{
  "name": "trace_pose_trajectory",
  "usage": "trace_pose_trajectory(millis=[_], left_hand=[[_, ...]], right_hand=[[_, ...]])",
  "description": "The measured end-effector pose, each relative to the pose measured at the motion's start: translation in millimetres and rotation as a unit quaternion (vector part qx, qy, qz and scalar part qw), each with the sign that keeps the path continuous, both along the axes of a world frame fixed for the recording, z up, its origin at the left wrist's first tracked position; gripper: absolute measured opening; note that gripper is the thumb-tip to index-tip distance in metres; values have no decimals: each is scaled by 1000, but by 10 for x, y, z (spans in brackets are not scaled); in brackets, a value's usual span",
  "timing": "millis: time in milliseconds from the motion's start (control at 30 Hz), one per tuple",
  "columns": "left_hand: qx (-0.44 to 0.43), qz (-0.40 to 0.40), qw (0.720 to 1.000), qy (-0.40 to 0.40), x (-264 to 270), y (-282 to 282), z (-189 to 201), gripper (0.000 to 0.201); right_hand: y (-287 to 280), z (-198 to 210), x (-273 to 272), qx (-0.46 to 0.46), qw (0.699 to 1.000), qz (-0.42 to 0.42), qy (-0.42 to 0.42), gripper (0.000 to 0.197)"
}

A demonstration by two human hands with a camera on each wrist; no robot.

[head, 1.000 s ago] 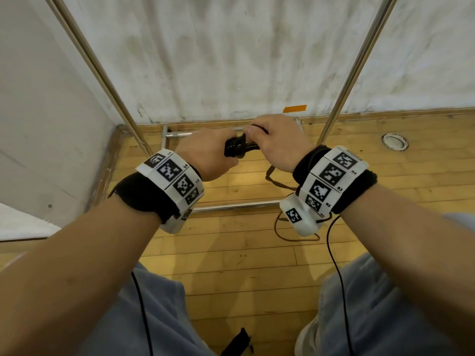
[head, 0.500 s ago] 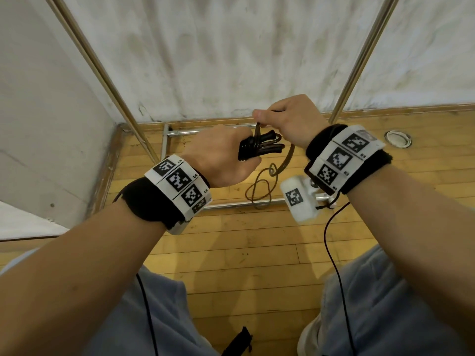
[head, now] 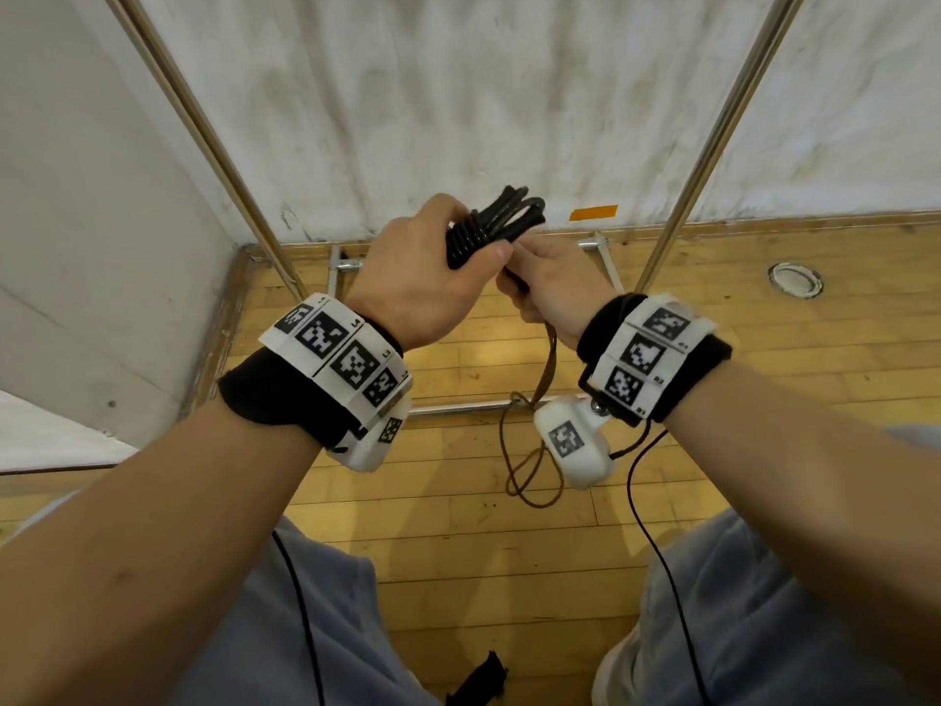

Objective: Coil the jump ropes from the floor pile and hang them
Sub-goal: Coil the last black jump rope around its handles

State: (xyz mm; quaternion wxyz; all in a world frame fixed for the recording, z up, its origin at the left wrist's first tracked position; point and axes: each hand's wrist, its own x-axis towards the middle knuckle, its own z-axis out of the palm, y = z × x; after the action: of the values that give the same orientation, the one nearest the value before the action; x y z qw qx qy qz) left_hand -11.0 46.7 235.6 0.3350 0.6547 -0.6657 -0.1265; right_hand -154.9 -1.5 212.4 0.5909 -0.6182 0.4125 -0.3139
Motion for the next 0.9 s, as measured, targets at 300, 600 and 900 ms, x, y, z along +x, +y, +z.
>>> trace_pose_trajectory(millis=[300,600,900], left_hand=[[28,-32,999,4,-36,18,18,22],[-5,9,1000,26,90,-60,53,28],[41,67,991,-107,357,-136,-70,39]], right_hand=[[46,-21,18,-254,915,-18,313,20],[176,-44,60,-29,997,22,71,15],[134,-115,27,-194,947,26,254,29]])
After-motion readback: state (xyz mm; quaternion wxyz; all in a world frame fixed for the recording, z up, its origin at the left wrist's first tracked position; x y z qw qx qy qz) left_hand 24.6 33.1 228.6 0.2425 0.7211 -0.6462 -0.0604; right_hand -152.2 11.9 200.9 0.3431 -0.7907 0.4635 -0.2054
